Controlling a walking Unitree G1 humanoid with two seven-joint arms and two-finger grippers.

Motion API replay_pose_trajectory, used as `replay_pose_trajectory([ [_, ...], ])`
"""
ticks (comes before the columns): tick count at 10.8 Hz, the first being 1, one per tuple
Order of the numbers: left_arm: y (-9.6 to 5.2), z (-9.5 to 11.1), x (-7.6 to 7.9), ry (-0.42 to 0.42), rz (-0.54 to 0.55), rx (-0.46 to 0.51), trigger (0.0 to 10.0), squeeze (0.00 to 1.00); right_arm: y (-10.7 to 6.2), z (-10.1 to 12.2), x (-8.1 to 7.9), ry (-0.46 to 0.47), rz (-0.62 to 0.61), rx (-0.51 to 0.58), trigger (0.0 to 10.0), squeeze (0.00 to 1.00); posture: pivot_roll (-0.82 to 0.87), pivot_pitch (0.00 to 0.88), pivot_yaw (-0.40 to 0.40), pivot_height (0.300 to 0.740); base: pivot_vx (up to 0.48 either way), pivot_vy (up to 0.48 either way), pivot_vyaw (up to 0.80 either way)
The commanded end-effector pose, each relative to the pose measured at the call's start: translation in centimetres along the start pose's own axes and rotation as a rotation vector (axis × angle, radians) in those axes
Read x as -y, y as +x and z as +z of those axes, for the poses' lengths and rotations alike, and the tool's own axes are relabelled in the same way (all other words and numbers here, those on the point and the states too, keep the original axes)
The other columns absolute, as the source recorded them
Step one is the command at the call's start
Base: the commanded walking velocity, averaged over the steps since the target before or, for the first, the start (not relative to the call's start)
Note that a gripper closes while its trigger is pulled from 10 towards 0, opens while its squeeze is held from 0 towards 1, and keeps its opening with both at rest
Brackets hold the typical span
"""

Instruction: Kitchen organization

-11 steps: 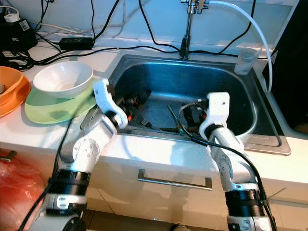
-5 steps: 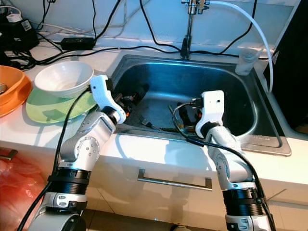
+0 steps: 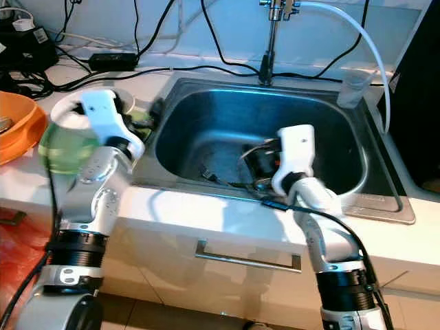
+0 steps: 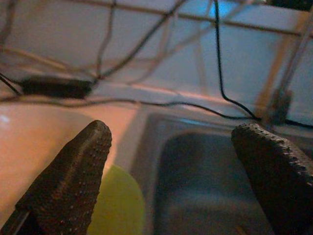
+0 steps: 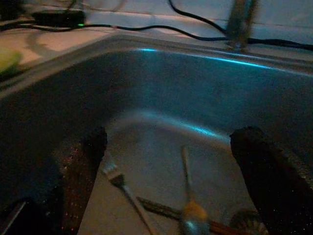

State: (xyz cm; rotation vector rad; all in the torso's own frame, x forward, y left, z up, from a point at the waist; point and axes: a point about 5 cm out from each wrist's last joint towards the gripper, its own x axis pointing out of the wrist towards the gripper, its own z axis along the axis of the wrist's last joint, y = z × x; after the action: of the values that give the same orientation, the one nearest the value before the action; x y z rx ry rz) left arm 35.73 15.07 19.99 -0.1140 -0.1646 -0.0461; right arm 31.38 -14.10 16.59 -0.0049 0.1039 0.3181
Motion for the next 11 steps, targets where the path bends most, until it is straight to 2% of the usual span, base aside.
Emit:
replay_pose_trajectory([
  [1,0.0,0.0,-0.3,0.066,0.022,0.011,10.0,0.0,0.0,0.9,-0.5,-0.013,0.022,0.021,10.0,0.0,-0.04,0.0,0.026,0.74,0.0,0.0,0.0],
  [3,-0.1,0.6,-0.9,0.181,0.037,0.031,10.0,0.0,-0.1,1.5,-1.2,-0.001,0.064,0.048,10.0,0.0,-0.03,0.0,0.024,0.74,0.0,0.0,0.0],
  [5,0.2,0.6,-1.2,0.219,0.04,-0.01,10.0,0.0,-0.6,3.0,-2.7,0.086,0.19,0.095,10.0,0.0,-0.03,0.0,0.029,0.74,0.0,0.0,0.0],
  [7,0.2,-0.5,-1.4,0.237,0.027,-0.073,10.0,0.0,-1.6,3.9,-4.8,0.099,0.36,0.118,10.0,0.0,-0.04,0.0,0.036,0.74,0.0,0.0,0.0],
  [9,0.1,-1.1,-1.6,0.26,0.015,-0.114,10.0,0.0,-2.5,4.2,-5.7,0.116,0.458,0.106,10.0,0.0,-0.04,0.0,0.036,0.74,0.0,0.0,0.0],
  [11,0.7,-1.0,-2.2,0.308,-0.008,-0.155,10.0,0.0,-3.0,3.9,-6.2,0.104,0.531,0.075,10.0,0.0,-0.04,0.0,0.036,0.74,0.0,0.0,0.0],
])
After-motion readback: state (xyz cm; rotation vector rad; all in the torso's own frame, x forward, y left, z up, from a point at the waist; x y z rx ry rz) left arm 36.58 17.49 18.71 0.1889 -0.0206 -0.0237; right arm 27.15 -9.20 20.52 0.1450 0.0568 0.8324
